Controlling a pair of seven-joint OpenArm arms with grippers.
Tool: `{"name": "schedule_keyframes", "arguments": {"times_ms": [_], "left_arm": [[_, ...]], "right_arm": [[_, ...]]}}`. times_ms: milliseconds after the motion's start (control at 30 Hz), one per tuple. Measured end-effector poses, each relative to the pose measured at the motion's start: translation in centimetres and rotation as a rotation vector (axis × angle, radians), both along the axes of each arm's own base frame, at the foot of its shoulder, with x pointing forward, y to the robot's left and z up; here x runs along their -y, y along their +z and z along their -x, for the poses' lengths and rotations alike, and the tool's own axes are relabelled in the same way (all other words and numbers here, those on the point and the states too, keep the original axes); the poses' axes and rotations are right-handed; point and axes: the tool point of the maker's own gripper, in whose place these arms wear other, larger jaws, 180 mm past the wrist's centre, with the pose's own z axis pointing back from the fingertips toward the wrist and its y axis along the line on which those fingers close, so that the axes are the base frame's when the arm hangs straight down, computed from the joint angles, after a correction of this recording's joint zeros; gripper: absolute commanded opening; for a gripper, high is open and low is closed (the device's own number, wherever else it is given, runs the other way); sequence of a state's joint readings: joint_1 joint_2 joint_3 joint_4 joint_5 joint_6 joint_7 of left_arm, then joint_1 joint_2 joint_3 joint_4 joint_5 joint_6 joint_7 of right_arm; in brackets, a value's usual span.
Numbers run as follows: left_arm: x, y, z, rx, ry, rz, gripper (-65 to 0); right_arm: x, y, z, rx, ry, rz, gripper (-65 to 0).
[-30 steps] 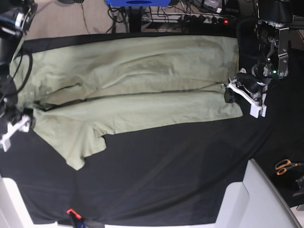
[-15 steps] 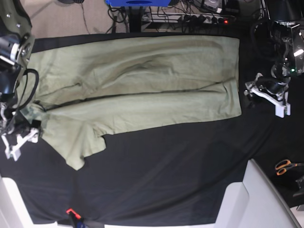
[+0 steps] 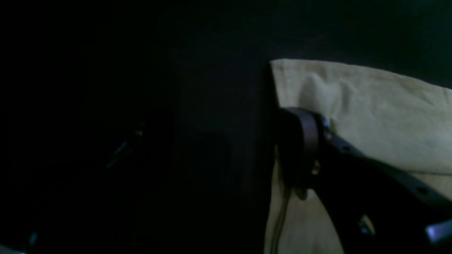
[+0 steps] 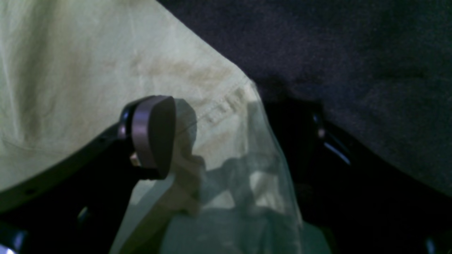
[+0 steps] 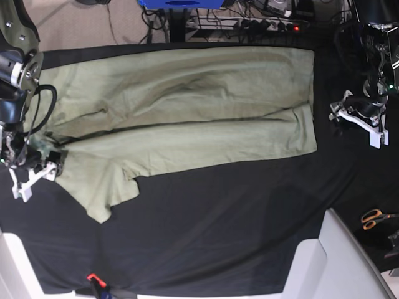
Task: Fold the T-shirt properly
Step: 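Release and regrasp the folded shirt edge with both grippers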
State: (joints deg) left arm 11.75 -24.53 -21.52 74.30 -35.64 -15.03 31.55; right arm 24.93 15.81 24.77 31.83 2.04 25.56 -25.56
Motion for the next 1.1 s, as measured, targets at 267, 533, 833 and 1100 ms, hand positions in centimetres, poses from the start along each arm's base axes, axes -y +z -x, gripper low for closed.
{"name": "schedule_keyframes", "arguments": {"times_ms": [267,533,833,1100], "left_arm": [[0.2,-0.1,0.0,-0.001,-0.002,0.004,-20.7],[0.4,0.3,-1.1,0.017,0.002,0.012,-11.2],[2.8,-4.3,-3.5,-0.066,0.024,0.114,-10.4],[4.4,-4.7,-6.1,-0.04,0.035,0.165,-13.0]], "right_arm": [[-0.2,-0.2,0.2,-0.013,0.004,-0.003,-62.1],[-0.4,-0.2,0.2,-0.012,0.004,-0.007,-64.5],[-0.4,-0.3,0.2,-0.012,0.004,-0.007,-64.5],[-0.4,-0.3,0.3,-0.013,0.006,-0.008,-64.5]]}}
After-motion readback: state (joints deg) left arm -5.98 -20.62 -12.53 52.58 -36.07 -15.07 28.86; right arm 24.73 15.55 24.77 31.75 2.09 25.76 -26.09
